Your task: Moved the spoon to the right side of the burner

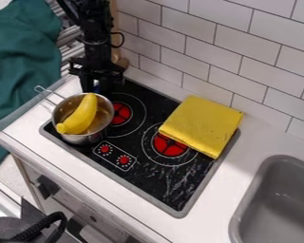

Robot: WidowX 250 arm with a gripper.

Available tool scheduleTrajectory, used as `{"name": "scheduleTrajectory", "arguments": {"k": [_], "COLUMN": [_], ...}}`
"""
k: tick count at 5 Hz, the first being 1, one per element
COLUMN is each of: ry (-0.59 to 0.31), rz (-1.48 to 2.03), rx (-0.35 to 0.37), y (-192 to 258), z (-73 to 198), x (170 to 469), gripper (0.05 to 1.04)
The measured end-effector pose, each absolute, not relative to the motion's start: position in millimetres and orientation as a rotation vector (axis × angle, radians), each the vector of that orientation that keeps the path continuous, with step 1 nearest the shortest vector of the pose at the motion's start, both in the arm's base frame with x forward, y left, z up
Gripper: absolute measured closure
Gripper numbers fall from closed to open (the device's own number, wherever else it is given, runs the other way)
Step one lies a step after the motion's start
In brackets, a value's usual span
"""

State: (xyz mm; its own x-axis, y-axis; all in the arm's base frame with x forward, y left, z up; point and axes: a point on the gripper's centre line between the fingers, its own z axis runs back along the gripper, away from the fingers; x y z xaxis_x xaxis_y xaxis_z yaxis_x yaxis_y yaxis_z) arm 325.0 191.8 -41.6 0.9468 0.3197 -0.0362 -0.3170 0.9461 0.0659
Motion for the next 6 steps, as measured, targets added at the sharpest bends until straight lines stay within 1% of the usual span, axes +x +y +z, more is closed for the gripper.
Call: {"name": "scheduleTrajectory", "arguments": {"k": [1, 2, 3, 4, 6], "ry": [-0.001, -0.018, -0.054, -0.104, -0.105], "rz": [0.279, 0.249, 0.229, 0.199, 0.164], "rx": [0.048, 0.041, 0.036, 0.037, 0.035], "y": [187, 180, 175, 171, 161], "z": [-41, -40, -39, -37, -37], "x": [329, 334, 337, 341, 346], "gripper": [0.711, 0.711, 0.711, 0.711, 0.711]}}
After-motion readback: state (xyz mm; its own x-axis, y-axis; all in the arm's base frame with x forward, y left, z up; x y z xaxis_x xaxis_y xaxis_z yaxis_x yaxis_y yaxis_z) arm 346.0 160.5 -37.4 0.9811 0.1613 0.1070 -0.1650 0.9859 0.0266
